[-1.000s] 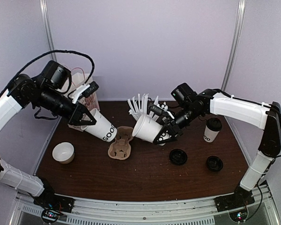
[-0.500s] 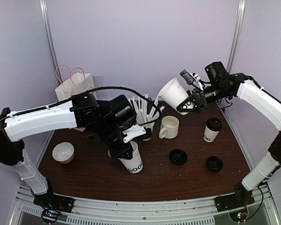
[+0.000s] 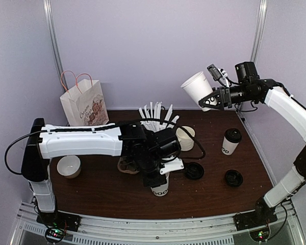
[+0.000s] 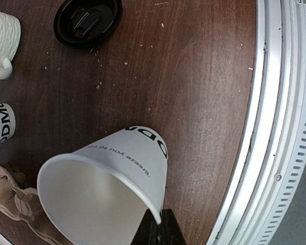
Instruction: Pack the takeout coffee
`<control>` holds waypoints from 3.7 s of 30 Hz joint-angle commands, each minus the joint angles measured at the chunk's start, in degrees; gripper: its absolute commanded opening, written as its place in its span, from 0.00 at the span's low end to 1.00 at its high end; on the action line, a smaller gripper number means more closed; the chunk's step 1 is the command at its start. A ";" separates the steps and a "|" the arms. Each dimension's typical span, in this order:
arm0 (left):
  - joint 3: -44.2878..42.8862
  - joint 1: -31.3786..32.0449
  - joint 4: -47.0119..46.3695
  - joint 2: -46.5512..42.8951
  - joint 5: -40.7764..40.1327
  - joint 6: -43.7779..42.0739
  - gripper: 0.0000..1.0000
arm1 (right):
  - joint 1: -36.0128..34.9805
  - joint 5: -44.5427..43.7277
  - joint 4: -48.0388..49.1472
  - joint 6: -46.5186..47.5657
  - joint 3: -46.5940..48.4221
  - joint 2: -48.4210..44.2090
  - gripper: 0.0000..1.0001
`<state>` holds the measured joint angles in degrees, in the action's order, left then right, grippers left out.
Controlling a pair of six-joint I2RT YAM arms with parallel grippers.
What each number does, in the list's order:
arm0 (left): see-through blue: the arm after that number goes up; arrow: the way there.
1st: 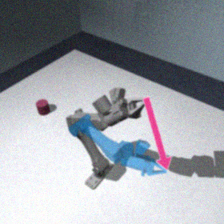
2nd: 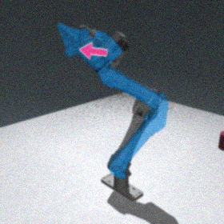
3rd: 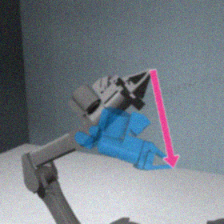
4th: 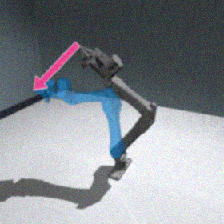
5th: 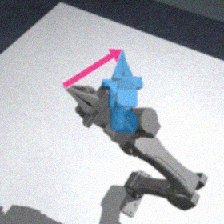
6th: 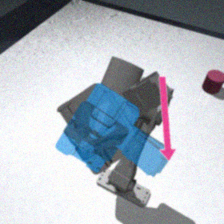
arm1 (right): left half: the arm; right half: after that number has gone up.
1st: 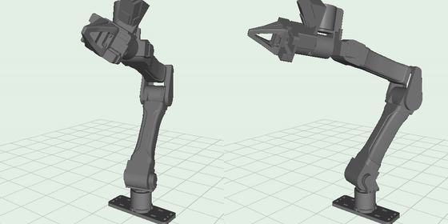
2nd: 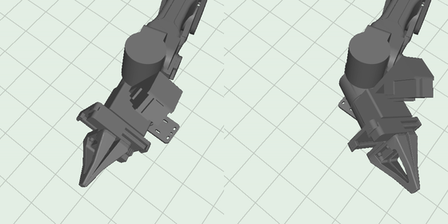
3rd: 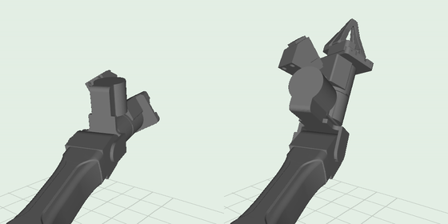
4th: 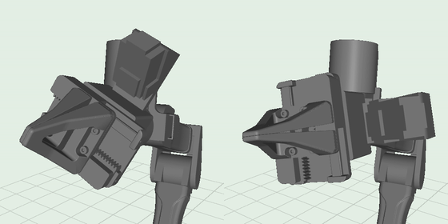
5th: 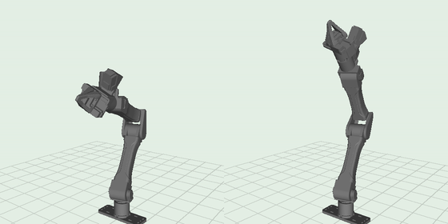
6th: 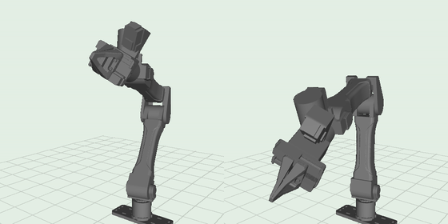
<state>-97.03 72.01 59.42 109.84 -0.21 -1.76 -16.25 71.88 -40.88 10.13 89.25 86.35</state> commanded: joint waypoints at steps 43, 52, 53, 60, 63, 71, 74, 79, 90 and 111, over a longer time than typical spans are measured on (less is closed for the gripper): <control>-9.74 -11.77 -19.88 -17.26 24.68 0.91 0.57 | -15.82 -3.21 -13.03 17.62 0.94 2.30 0.76; -10.19 -11.78 -19.83 -16.36 22.11 -1.19 0.00 | -16.00 -3.38 -13.60 18.27 1.00 2.45 0.81; -10.03 -11.84 -19.29 -16.86 21.38 -1.72 0.00 | -15.93 -3.60 -14.18 18.86 1.08 2.36 0.84; -9.33 -11.84 -7.10 -22.76 9.65 -3.68 0.00 | -11.21 -3.15 -22.13 26.03 0.94 1.32 0.99; -5.97 -11.80 -0.81 -26.89 0.10 -2.86 0.00 | -7.65 -5.61 -21.75 26.04 -0.91 0.00 0.99; 9.76 -19.30 11.16 -32.22 -18.87 7.76 0.00 | -4.29 -12.23 -17.83 22.10 -3.85 -1.18 0.97; 14.99 -26.30 8.93 -32.49 -14.29 10.54 0.00 | -4.23 -11.82 -17.45 21.55 -4.24 -1.18 0.96; 16.39 -30.82 9.64 -26.21 -15.39 11.35 0.00 | -4.23 -11.85 -17.51 21.49 -4.16 -1.49 0.95; 17.24 -39.53 7.74 -16.72 -14.89 10.61 0.00 | -4.23 -13.67 -17.48 22.65 -6.85 -3.53 0.95; 16.27 -41.88 8.13 -18.89 -8.45 10.09 0.50 | -4.27 -18.30 -21.91 27.15 -9.34 -3.72 0.93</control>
<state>-77.32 28.86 64.77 95.61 -10.26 7.57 -20.75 57.54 -59.20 33.56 81.56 84.18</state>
